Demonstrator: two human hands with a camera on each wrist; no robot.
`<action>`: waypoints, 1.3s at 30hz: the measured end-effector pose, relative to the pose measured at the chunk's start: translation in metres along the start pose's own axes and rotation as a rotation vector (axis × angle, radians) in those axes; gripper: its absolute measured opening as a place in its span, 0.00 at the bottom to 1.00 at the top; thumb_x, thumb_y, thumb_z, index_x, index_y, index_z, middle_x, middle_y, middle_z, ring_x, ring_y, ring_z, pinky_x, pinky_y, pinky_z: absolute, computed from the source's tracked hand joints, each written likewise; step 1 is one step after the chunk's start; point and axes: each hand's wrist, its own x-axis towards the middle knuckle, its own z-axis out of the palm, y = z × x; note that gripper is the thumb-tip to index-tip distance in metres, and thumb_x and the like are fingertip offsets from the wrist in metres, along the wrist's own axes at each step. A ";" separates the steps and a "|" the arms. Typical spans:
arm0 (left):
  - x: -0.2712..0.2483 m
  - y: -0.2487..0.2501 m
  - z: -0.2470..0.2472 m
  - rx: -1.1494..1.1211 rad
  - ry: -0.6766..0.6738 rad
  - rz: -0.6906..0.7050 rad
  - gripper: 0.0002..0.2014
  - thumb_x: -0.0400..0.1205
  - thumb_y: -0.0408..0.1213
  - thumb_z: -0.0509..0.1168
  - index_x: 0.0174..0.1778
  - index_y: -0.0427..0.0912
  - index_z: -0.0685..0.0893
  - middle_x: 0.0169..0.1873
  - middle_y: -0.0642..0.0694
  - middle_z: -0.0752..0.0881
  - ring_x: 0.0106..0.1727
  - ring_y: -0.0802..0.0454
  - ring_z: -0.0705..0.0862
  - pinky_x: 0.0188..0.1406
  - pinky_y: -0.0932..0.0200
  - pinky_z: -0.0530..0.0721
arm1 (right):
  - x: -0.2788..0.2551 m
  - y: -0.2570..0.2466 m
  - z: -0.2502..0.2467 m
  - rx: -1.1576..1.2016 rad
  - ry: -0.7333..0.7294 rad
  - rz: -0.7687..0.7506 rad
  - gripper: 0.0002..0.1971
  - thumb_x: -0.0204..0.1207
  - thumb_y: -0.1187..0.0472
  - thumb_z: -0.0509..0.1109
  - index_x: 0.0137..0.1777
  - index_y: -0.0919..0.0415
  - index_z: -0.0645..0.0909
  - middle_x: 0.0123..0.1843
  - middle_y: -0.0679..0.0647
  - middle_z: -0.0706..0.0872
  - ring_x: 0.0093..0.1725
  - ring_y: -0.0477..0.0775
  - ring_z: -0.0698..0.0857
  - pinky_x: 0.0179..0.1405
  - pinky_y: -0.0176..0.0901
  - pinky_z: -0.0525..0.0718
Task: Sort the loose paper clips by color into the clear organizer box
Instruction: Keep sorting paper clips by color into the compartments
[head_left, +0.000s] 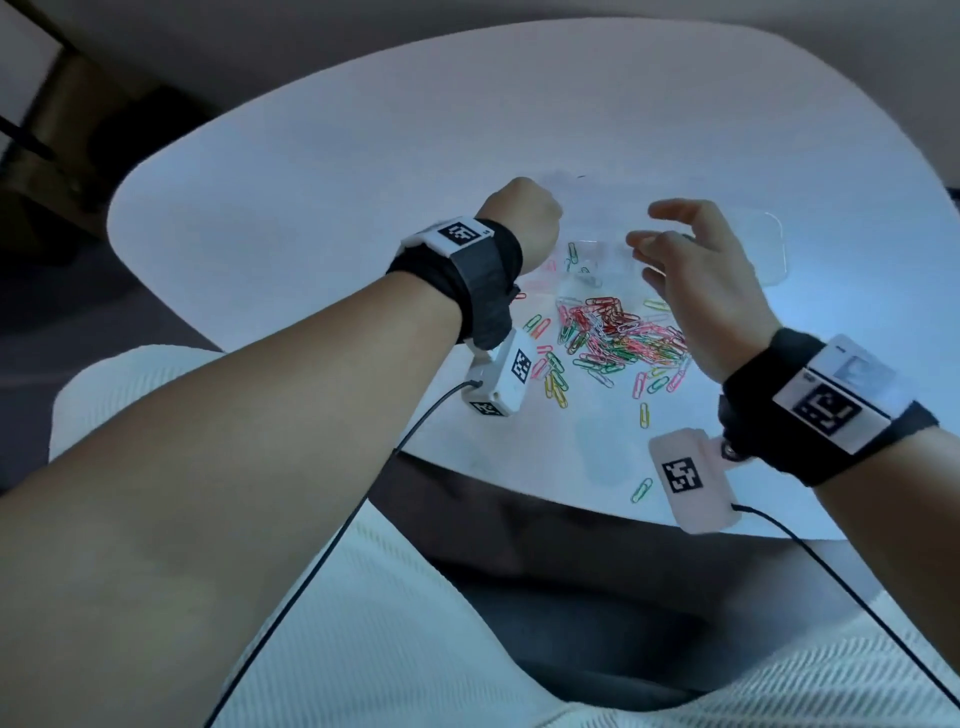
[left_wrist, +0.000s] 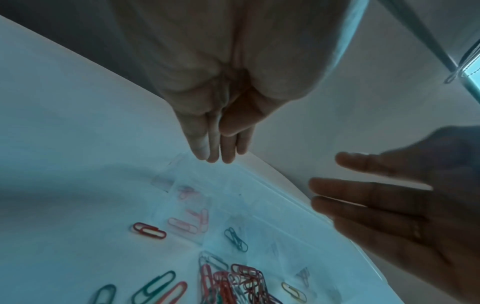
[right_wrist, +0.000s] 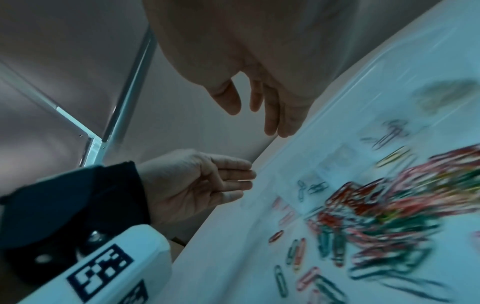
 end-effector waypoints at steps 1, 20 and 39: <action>-0.003 0.000 0.000 0.029 0.001 0.035 0.14 0.81 0.26 0.53 0.51 0.44 0.81 0.51 0.44 0.82 0.52 0.44 0.79 0.59 0.56 0.80 | -0.006 0.002 -0.007 -0.018 -0.021 -0.010 0.13 0.71 0.54 0.65 0.55 0.41 0.79 0.57 0.52 0.88 0.61 0.50 0.85 0.70 0.56 0.78; -0.069 -0.047 0.040 0.476 -0.141 0.154 0.04 0.75 0.39 0.67 0.40 0.54 0.82 0.43 0.54 0.82 0.46 0.50 0.81 0.41 0.59 0.73 | -0.021 0.083 -0.075 -0.863 -0.129 0.077 0.06 0.74 0.61 0.74 0.50 0.59 0.89 0.43 0.58 0.90 0.43 0.55 0.89 0.43 0.41 0.87; -0.045 -0.082 0.070 0.562 -0.114 0.246 0.08 0.79 0.33 0.64 0.52 0.44 0.84 0.49 0.44 0.87 0.52 0.43 0.84 0.50 0.54 0.80 | -0.017 0.107 -0.065 -0.854 -0.114 -0.193 0.10 0.72 0.70 0.69 0.45 0.59 0.90 0.43 0.56 0.92 0.48 0.59 0.88 0.52 0.50 0.86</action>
